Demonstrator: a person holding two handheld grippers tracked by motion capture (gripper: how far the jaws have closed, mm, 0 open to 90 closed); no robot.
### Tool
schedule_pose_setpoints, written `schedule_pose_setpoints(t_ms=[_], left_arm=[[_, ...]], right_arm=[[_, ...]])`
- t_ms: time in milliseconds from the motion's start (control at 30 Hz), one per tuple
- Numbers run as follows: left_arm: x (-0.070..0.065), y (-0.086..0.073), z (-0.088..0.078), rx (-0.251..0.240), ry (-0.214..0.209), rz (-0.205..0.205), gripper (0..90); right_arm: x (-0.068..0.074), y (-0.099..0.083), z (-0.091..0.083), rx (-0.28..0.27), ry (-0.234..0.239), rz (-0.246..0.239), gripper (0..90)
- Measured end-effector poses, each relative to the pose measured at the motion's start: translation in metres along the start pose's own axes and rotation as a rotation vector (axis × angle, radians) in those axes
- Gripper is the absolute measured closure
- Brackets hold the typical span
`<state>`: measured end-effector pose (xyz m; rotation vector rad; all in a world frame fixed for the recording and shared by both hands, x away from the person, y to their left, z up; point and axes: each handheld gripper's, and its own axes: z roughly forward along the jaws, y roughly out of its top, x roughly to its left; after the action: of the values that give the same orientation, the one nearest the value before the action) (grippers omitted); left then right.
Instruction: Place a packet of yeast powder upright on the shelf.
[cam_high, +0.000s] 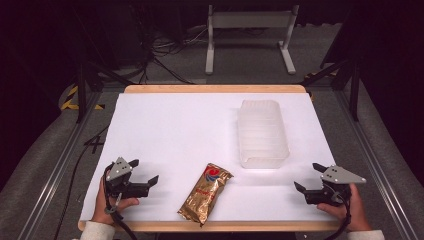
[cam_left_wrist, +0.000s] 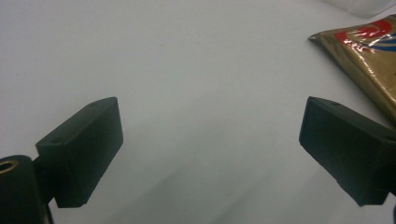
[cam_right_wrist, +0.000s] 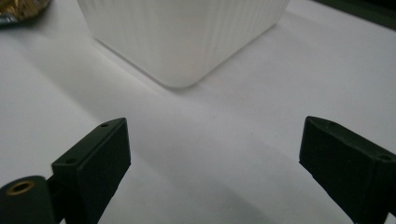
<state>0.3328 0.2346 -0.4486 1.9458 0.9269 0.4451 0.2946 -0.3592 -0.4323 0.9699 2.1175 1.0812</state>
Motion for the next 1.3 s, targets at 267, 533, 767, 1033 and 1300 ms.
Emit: schedule_pose_setpoints(t_ms=[267,533,767,1033,1300], left_arm=[[-0.006,0.010,0.012,0.023,-0.070,0.018,8.9],[-0.017,0.026,0.022,0.018,-0.113,0.051,10.6],[-0.025,0.035,0.033,0.022,-0.128,0.080,11.0],[-0.037,0.046,0.059,0.092,-0.183,0.107,11.9],[-0.046,0.064,0.093,0.149,-0.283,0.063,12.3]], right_arm=[[0.001,0.004,-0.010,-0.060,0.004,0.005,11.8],[0.000,0.005,-0.019,-0.103,-0.005,0.022,12.7],[-0.001,0.005,-0.024,-0.117,-0.025,0.024,13.2],[0.002,0.003,-0.027,-0.106,-0.036,0.011,13.9],[0.004,0.001,-0.025,-0.084,-0.030,0.010,14.2]])
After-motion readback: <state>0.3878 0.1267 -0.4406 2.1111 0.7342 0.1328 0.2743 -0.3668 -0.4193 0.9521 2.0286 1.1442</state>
